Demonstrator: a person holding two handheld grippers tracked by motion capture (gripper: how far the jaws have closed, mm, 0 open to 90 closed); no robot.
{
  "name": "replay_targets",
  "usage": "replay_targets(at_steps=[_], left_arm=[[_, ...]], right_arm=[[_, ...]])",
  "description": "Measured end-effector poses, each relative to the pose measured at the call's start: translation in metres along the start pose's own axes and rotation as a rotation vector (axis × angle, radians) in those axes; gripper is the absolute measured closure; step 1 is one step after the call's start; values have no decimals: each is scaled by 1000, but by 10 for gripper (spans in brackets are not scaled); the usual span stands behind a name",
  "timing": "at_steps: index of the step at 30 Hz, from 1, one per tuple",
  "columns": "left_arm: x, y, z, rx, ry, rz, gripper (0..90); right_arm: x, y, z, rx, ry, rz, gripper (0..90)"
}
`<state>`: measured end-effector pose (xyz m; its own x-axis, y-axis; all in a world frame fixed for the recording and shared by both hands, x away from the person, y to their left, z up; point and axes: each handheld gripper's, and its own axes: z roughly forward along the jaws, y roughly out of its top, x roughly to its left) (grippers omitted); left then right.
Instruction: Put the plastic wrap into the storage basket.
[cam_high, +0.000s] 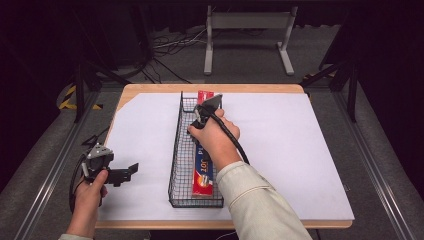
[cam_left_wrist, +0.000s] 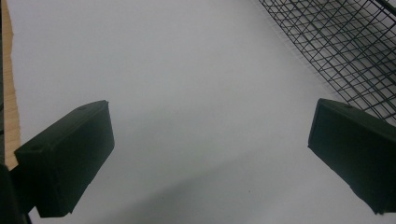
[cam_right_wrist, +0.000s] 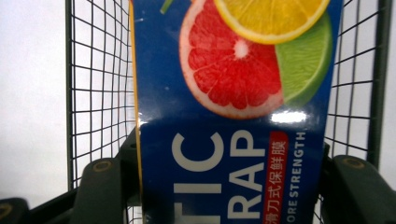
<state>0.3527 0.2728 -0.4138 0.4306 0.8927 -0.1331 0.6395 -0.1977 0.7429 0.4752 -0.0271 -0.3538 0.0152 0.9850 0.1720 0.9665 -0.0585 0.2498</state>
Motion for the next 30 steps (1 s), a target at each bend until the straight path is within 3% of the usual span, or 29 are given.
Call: replay_targets(at_steps=[30], left_arm=[[3,-1,0,1,3,-4,8]], right_arm=[[1,-6,33,51,-61,-7,396]])
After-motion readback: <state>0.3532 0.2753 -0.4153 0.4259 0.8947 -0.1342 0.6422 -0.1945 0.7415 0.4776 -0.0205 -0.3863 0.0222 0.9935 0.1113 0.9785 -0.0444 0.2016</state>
